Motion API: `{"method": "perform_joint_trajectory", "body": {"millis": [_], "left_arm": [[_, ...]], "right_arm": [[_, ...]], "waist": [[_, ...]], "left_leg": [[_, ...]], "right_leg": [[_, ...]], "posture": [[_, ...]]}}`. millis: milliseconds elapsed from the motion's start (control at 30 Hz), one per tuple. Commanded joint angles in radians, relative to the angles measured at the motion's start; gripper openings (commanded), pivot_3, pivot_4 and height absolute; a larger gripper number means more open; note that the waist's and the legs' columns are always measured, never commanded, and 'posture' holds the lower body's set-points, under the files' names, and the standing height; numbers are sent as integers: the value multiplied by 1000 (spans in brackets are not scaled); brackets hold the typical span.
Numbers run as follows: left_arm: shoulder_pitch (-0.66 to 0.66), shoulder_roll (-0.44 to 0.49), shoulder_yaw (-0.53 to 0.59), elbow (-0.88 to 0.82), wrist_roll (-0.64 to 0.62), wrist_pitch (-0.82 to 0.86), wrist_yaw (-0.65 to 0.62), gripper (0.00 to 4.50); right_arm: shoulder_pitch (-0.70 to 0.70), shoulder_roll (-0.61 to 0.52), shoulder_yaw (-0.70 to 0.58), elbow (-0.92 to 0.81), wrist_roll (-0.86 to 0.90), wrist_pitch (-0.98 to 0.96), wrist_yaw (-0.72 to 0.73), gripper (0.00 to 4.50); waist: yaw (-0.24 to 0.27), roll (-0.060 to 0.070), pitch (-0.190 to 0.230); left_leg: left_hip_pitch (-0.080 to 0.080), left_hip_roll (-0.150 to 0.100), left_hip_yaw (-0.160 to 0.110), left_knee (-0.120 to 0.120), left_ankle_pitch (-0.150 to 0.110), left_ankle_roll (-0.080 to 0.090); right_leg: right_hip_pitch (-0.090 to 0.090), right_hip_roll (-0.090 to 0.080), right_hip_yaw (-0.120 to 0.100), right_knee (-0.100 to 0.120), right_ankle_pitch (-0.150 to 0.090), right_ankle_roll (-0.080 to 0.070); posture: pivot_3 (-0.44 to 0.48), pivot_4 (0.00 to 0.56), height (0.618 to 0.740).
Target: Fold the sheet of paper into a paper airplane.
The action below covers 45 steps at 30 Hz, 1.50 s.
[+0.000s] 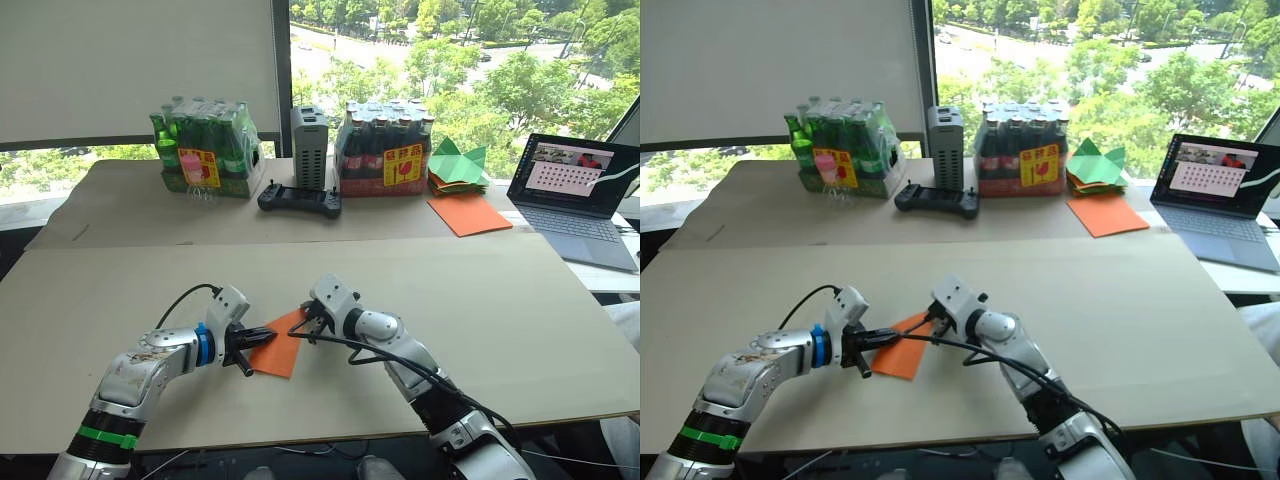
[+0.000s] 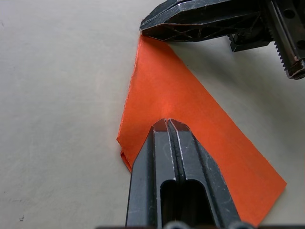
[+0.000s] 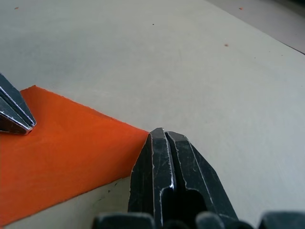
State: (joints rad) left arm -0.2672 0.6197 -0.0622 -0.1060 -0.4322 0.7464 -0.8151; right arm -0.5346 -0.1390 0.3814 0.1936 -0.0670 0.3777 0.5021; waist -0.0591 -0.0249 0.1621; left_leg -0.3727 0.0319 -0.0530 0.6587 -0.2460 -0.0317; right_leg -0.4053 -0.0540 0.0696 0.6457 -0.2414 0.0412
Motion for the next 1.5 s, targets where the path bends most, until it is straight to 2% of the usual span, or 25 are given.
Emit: {"method": "perform_joint_trajectory", "body": {"millis": [33, 500, 833, 1100, 1500], "left_arm": [[17, 2, -14, 6, 13, 26, 9, 43], [6, 3, -5, 11, 13, 31, 10, 43], [9, 1, -1, 8, 14, 36, 11, 43], [9, 0, -3, 10, 15, 31, 9, 43], [11, 2, -1, 3, 14, 35, 10, 43]], "right_arm": [[49, -31, 39, -12, -12, 59, 57, 0], [72, -17, 61, -65, -22, 27, 97, 0], [38, 22, -22, -95, -12, -37, 29, 0], [44, 36, -36, -94, -6, -73, 9, 0], [78, 32, 11, -60, -18, -53, 64, 0]], "waist": [[0, 0, 0], [-8, 0, 0], [-10, 0, 0], [-9, 0, 1], [-9, 0, 1]], "left_leg": [[0, 0, 0, 0, 0, 0], [2, 0, 0, -1, 0, 0], [1, 0, 0, -1, 0, 0], [1, 0, 0, -1, 0, 0], [1, 0, 0, -2, 0, 0]], "right_leg": [[0, 0, 0, 0, 0, 0], [1, 0, 0, 0, -1, 0], [0, 0, 0, 0, -1, 0], [0, 0, 0, 0, -1, 0], [0, 0, 0, -1, -1, 0]], "posture": [[0, 150, 740], [0, 150, 740], [0, 150, 740], [0, 150, 740], [0, 150, 740]]}}
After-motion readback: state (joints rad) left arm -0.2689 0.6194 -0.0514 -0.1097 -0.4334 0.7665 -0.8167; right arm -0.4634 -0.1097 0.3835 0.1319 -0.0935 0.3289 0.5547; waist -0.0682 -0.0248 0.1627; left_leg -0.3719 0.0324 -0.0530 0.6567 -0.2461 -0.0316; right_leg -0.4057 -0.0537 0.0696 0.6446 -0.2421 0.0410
